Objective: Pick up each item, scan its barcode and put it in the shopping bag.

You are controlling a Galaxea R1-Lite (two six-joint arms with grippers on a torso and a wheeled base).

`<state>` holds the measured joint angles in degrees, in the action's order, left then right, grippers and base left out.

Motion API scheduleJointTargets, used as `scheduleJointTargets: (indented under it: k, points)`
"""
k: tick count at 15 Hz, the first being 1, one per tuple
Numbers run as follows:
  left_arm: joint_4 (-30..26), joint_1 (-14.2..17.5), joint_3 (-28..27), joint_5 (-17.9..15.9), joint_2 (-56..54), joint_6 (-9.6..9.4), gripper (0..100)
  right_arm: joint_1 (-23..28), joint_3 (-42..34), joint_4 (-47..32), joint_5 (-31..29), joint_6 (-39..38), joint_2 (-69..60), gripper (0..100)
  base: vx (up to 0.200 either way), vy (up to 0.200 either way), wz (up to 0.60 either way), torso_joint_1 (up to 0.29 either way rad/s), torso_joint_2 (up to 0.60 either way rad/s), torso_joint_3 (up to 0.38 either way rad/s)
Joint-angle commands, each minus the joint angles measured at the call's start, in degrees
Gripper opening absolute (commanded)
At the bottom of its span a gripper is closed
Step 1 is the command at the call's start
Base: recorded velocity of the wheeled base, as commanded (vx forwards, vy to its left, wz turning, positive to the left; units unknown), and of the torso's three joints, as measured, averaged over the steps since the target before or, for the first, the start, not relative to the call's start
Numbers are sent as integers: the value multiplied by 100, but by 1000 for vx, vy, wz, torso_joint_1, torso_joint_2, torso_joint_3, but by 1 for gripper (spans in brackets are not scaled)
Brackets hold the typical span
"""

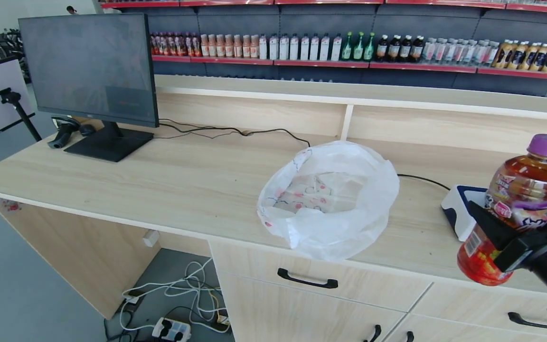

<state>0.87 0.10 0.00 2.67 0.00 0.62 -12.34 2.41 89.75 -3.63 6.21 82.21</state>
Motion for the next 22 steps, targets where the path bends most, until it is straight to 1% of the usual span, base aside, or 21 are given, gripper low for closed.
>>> scheduleJointTargets:
  k: [1, 3, 4, 5, 7, 8, 9, 12, 15, 18, 21, 22]
  points:
    - [1, -1, 0, 5, 0, -1, 100, -32, 198, 25, 56, 12, 172, 0, 0, 0, 0, 0, 0, 0]
    - [1, -1, 0, 5, 0, 8, 100, -410, 646, 25, 302, -23, 515, 0, 0, 0, 0, 0, 0, 0]
    - [1, -1, 0, 5, 0, 8, 100, -647, 1182, 25, 319, -120, 937, 0, 0, 0, 0, 0, 0, 0]
    - [1, -1, 0, -3, 0, 8, 100, -735, 1692, 25, 319, -137, 1227, 0, 0, 0, 0, 0, 0, 0]
    - [1, -1, 0, -3, 0, -1, 100, -981, 2562, 25, 363, -295, 1631, 0, 0, 0, 0, 0, 0, 0]
    - [1, -1, 0, 5, 0, 8, 100, -1218, 3019, 25, 434, -427, 1816, 0, 0, 0, 0, 0, 0, 0]
    - [1, -10, 0, 5, 0, 8, 100, -1342, 3380, 25, 442, -489, 2000, 0, 0, 0, 0, 0, 0, 0]
    - [1, -1, 0, 5, 0, 8, 100, -1500, 3784, 25, 495, -541, 2466, 0, 0, 0, 0, 0, 0, 0]
    - [1, -10, 0, 5, 0, -1, 100, -1579, 4461, 25, 899, -541, 2941, 0, 0, 0, 0, 0, 0, 0]
    - [45, -1, 0, -3, 0, -1, 100, -1763, 4918, 25, 961, -708, 3301, 0, 0, 0, 0, 0, 0, 0]
    - [36, -1, 0, -3, 0, -9, 100, -1772, 4918, 25, 1058, -752, 3459, 0, 0, 0, 0, 0, 0, 0]
    - [28, -1, 0, -3, 0, -1, 100, -1772, 4891, 25, 1040, -902, 3521, 0, 0, 0, 0, 0, 0, 0]
